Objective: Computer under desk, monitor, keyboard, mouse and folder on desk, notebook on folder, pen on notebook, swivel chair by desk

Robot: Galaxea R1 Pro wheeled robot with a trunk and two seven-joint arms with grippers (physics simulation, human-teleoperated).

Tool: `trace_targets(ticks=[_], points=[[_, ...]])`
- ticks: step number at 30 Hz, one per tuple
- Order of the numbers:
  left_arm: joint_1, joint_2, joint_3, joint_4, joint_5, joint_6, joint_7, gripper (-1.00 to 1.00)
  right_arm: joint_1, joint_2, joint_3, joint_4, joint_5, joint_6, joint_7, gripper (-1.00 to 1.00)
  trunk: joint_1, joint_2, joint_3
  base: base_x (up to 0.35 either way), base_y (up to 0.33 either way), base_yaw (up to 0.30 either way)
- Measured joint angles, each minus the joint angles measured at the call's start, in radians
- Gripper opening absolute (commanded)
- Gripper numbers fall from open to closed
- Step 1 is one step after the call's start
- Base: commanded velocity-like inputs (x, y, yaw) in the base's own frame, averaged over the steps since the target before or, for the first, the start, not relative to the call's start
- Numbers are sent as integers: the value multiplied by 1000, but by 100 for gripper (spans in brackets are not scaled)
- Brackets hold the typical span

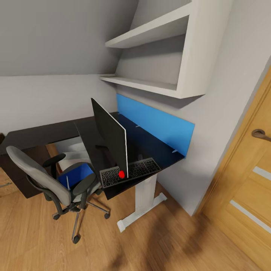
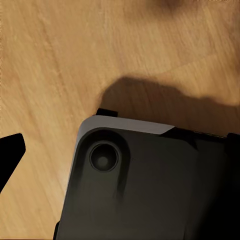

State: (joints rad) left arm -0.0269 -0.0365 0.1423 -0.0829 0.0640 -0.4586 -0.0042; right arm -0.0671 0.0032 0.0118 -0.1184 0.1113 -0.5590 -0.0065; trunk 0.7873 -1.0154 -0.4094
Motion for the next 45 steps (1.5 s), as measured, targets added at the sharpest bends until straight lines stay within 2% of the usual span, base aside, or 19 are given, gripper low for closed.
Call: trace_targets(ticks=[45], points=[[0, 0, 0, 0, 0, 0, 0, 100, 0, 0, -1, 1, 0, 2, 0, 100, 0, 0, 0, 0, 0, 257]])
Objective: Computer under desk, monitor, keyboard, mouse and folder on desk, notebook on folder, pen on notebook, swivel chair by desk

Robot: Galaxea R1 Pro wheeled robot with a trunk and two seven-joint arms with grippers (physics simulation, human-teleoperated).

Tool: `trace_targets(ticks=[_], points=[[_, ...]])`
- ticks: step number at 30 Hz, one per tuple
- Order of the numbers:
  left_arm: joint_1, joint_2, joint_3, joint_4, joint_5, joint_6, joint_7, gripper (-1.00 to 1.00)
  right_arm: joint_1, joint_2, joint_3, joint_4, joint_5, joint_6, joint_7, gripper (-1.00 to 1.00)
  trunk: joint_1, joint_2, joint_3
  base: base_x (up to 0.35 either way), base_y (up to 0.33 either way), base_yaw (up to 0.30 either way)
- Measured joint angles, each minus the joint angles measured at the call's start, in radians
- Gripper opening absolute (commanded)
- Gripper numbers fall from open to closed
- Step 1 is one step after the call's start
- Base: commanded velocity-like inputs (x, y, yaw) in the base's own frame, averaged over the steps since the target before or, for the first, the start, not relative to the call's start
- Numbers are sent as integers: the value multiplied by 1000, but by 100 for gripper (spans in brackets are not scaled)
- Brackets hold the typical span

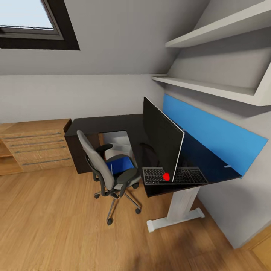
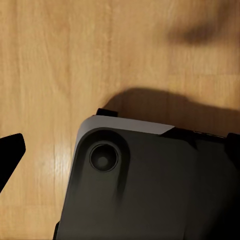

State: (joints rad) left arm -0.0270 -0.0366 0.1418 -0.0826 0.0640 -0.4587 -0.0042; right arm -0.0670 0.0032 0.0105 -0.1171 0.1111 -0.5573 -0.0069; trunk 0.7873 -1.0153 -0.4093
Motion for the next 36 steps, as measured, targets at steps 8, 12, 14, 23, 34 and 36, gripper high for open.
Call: trace_targets(ticks=[8, 12, 14, 23, 34, 36], points=[[0, 0, 1, 1, 0, 0, 0, 100, 0, -2, 0, 0, 0, -1, 0, 100, 0, 0, 0, 0, 0, 30], [0, 0, 1, 1, 0, 0, 0, 100, 0, -2, 0, -1, 0, -1, 1, 100, 0, 0, -1, 0, 0, 6], [0, 0, 1, 1, 0, 0, 0, 100, 0, -2, 1, -1, 0, -1, 1, 100, 0, 0, -1, 0, 0, 2], [0, -1, 1, 0, 0, 0, 0, 100, 0, -2, 1, -1, 0, -1, 1, 100, 0, 0, -1, 0, 0, 36], [0, -1, 0, 0, 0, -1, 0, 100, 0, -1, 1, 0, 0, -2, 0, 100, 0, 0, -1, 0, 0, 207], [0, -2, 0, 0, 0, -1, 0, 100, 0, -1, 1, 0, 0, -2, 0, 100, 0, 0, -1, 0, 0, 241]])
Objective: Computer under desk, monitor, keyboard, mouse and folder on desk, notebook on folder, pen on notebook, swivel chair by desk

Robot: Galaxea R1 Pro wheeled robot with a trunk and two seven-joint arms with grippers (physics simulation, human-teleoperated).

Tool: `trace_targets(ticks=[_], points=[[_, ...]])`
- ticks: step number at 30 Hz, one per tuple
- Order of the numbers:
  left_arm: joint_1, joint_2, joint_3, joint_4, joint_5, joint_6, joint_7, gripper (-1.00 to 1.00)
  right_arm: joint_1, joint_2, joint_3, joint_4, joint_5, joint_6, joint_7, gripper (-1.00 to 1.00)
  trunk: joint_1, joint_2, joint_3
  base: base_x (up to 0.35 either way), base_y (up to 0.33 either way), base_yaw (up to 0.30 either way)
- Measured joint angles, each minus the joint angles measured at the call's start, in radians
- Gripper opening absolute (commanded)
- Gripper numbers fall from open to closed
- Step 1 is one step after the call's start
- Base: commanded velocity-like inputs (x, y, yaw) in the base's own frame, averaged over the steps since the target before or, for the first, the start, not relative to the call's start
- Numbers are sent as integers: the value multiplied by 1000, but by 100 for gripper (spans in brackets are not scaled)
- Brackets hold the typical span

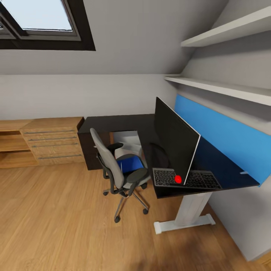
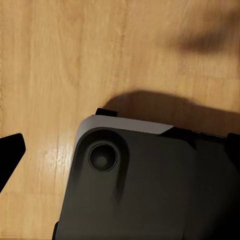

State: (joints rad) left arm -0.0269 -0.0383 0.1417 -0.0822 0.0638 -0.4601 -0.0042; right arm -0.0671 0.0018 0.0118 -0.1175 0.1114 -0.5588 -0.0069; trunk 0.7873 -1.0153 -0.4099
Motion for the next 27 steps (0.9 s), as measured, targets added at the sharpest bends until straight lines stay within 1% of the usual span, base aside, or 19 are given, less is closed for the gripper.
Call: trace_targets(ticks=[18, 22, 27], points=[[0, -2, 0, 0, -1, 0, 0, 100, 0, 0, 0, -1, 0, 0, 0, 100, 0, 0, 0, 0, 0, 233], [0, -2, 0, 0, -1, 0, 0, 100, 0, 0, 0, -1, 0, 0, 0, 100, 0, 0, 0, 0, 0, 155], [0, -1, 0, 1, -1, 0, 0, 100, 0, 0, -1, 0, 0, 0, 0, 100, 0, 0, 0, 0, 0, 65]])
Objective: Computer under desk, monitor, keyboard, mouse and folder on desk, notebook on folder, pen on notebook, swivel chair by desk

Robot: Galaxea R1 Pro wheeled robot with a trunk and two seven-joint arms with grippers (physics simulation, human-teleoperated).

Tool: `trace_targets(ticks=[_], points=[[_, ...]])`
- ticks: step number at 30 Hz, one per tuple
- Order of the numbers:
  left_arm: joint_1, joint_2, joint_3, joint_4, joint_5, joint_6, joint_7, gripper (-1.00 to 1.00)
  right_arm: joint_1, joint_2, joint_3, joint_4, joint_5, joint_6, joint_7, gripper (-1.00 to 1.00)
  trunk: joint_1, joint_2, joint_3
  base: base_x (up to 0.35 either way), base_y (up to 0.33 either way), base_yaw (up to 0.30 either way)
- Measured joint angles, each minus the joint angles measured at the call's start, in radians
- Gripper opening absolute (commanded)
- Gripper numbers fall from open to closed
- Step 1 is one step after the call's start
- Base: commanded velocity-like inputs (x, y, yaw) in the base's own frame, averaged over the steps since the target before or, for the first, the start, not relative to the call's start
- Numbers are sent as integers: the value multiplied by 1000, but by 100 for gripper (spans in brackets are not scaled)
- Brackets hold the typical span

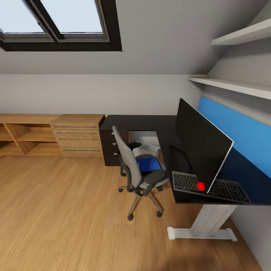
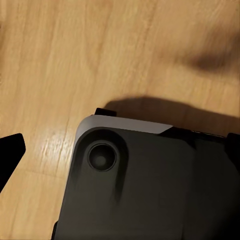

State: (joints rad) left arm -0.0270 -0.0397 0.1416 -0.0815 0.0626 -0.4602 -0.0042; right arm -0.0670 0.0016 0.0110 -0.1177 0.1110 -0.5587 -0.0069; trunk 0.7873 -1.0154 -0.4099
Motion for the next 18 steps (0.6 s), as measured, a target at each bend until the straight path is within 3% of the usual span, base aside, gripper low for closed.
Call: trace_targets(ticks=[18], points=[[0, 0, 0, 2, 0, 0, 0, 100, 0, 0, -1, -1, 0, 0, 0, 100, 0, 0, 0, 0, 0, 8]])
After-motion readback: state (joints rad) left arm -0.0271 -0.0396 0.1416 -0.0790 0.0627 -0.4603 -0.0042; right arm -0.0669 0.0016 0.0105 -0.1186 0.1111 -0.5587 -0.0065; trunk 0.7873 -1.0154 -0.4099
